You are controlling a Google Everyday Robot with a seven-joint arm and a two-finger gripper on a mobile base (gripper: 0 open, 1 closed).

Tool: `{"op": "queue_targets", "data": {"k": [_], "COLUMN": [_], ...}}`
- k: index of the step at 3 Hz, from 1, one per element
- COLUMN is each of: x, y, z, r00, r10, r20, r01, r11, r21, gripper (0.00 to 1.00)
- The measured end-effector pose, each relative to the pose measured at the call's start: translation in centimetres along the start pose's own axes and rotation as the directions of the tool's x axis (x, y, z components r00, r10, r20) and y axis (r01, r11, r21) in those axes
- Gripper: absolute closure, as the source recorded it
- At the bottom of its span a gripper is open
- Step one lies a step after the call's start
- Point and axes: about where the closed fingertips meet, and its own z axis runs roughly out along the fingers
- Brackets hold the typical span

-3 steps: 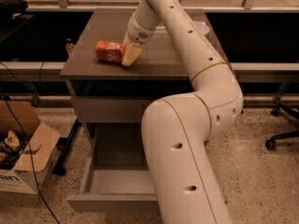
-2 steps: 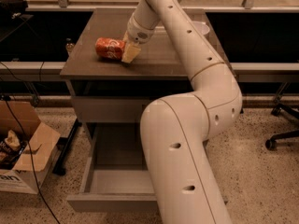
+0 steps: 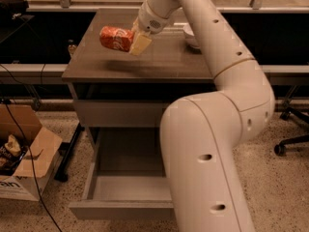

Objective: Place coke can into middle drawer

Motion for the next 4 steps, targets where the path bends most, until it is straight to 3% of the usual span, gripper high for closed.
{"op": "queue_targets", "data": {"k": [1,2,3,4], "x": [-0.4,-0.2,0.9,3.2], "y": [1.9,4.7,9.4,15.2], "z": [-3.8,-9.0,-11.7,-11.3], "r00": [1.000,0.999,0.993,0.973], "r10": [-0.014,0.032,0.115,0.213], "r20": [-0.001,-0.004,-0.032,-0.087], "r01": [0.014,-0.031,-0.114,-0.216], "r11": [0.9999,0.9979,0.9925,0.9760], "r21": [0.010,0.057,0.045,-0.028], "gripper": [1.00,1.00,1.00,1.00]}}
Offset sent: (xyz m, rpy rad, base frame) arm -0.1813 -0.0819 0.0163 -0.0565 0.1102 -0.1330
